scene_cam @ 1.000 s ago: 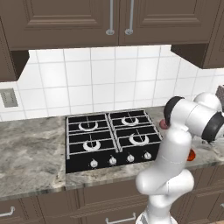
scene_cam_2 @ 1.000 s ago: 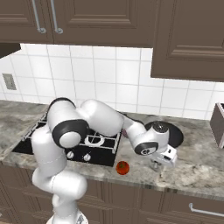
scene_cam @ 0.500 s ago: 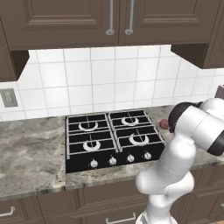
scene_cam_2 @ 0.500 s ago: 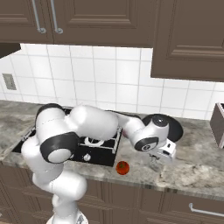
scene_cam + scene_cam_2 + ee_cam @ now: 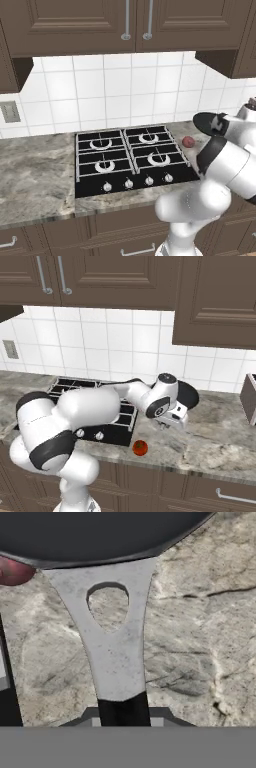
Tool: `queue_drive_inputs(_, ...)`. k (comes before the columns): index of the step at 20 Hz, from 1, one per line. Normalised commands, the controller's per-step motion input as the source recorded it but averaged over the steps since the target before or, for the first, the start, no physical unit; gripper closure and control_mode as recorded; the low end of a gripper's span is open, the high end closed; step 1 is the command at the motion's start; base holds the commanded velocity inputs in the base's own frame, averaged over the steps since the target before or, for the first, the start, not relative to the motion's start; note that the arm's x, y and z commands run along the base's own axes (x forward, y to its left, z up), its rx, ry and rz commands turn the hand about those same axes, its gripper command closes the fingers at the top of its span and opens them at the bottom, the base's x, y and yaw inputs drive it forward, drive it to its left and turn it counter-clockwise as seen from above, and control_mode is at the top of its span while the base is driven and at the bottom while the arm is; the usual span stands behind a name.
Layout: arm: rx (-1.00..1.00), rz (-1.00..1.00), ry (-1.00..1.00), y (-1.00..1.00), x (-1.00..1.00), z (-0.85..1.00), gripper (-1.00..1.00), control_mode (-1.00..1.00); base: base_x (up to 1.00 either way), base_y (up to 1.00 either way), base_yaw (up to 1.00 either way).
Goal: Place the pan on the rear left burner on the stove. Then place the tomato and the onion in the pan and turn on the rear left burner.
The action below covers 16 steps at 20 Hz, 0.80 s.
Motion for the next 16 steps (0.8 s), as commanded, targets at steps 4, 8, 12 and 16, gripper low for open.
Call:
queue_drive_inputs(4,-0.02,0.00,0.00,0.68,-0.03,0.23,1.00,-1.00,0.00,0.00,0.00)
queue_drive_inputs(8,0.00,0.00,0.00,0.75,-0.01,0.10,1.00,-1.00,0.00,0.00,0.00)
queue_drive_inputs(12,0.00,0.00,0.00,0.71,-0.09,0.10,1.00,-1.00,0.00,0.00,0.00)
queue_drive_inputs(16,0.00,0.00,0.00,0.67,-0.01,0.16,1.00,-1.00,0.00,0.00,0.00)
